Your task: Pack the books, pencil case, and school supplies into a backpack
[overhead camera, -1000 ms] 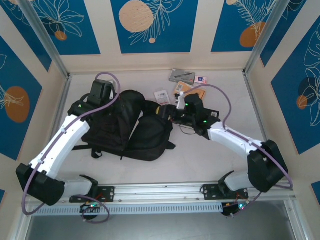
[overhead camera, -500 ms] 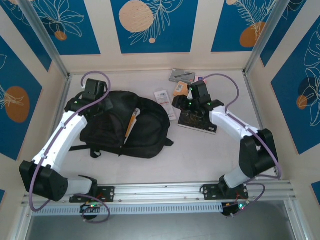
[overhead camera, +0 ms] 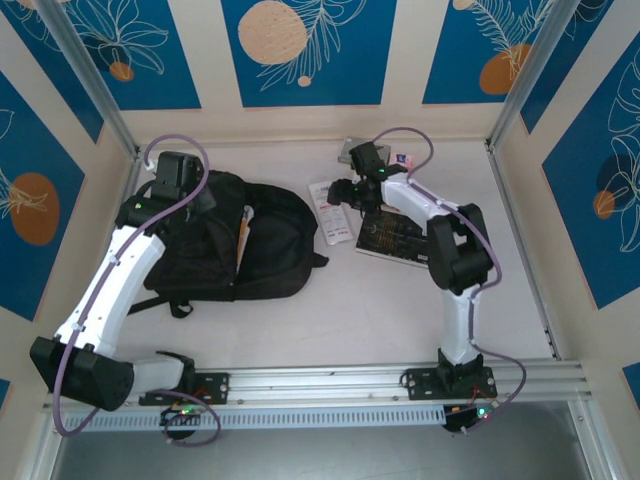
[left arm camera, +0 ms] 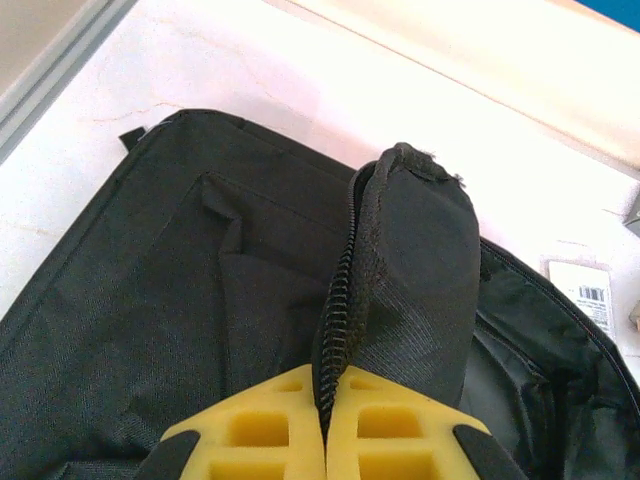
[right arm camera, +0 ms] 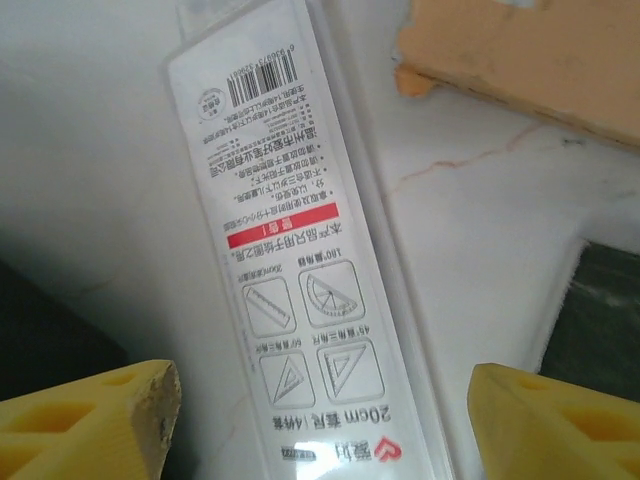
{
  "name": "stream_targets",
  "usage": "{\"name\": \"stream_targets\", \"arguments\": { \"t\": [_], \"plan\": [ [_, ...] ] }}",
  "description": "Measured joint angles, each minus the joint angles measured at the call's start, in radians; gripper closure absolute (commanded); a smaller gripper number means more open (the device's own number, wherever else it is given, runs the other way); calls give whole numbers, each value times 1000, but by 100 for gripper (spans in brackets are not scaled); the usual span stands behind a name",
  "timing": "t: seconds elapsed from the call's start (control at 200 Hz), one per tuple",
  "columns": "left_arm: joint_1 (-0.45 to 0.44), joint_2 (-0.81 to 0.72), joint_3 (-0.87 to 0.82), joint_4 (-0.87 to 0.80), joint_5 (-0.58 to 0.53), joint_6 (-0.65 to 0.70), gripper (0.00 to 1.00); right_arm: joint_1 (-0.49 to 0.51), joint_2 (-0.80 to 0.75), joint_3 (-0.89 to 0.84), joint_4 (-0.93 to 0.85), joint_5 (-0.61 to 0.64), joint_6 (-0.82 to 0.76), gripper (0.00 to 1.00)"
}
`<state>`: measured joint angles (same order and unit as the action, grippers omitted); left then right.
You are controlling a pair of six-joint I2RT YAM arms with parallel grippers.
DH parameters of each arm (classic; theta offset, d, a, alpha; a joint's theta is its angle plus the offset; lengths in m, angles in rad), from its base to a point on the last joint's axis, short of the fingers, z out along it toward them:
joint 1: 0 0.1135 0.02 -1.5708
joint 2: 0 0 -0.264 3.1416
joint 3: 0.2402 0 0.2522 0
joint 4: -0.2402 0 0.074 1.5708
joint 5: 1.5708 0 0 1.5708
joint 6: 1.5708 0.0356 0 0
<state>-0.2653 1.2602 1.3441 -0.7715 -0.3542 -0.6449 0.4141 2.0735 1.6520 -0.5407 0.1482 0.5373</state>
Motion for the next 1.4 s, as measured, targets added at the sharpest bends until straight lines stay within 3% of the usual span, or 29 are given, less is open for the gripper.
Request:
{"name": "stream_targets", "arguments": {
  "t": [0.26,0.505,0.72,0.985,1.205,1.4],
  "plan": [
    [1,0,-1,-14,-48,-4,100,55,304,373,-218,120,-35,36],
    [2,-8,-18,-11,-46,-4,100,73,352,433,-308,144,-42,37],
    [2,-23,-44,5,-37,-4,100,87,248,250,-251,116,-41,39],
    [2,-24,-48,20,-12,-5,100,119,-9,-154,-176,7,0,41],
    [2,-37,-77,49,36,-5,100,169,-239,-460,-89,-245,78,38],
    [2,-38,-96,78,85,-4,100,69,-329,-511,-19,-333,98,35]
  ]
}}
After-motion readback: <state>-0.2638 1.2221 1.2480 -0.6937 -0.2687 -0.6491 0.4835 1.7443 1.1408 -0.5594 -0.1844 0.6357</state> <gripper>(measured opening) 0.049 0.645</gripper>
